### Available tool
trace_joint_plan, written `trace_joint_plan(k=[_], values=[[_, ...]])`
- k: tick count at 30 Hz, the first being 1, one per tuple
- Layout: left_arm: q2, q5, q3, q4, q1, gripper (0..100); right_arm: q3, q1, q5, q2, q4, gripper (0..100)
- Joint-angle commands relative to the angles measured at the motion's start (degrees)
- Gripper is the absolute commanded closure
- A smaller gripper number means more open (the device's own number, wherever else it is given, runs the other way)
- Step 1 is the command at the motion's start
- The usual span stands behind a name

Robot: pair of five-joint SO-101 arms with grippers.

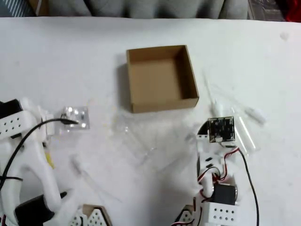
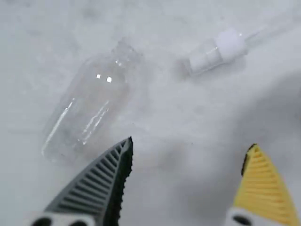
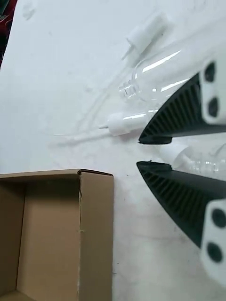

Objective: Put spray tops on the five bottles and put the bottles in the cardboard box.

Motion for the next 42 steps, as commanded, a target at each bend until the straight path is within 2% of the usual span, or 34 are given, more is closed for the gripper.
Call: trace_joint_plan(k=[1,9,13,15,26,30,37,42], values=[[-2.6,-4.7,-0.2,-6.4,-0.5,66,0.5,0.1,1.2,-0.2,0.9,95.6],[-1.8,-4.5,1.0,-13.5,4.1,65,0.5,0.0,1.3,-0.2,0.9,95.4],[2.2,2.3,4.0,-23.0,6.8,57,0.5,0.0,1.4,-0.2,0.9,95.4],[3.9,3.3,5.5,-25.6,7.7,55,0.5,-0.7,1.4,-0.2,0.9,95.5],[18.1,3.8,7.6,-40.6,5.8,56,0.5,-2.1,1.4,-0.2,2.1,95.4],[19.7,4.0,8.2,-40.5,4.9,60,0.5,-2.1,1.4,-0.2,2.1,95.4],[19.6,13.1,7.3,-33.0,5.5,88,0.5,-2.1,1.4,-0.2,2.1,95.7],[19.4,23.9,3.4,-27.3,6.3,90,0.5,-1.8,1.4,-0.2,2.1,95.7]])
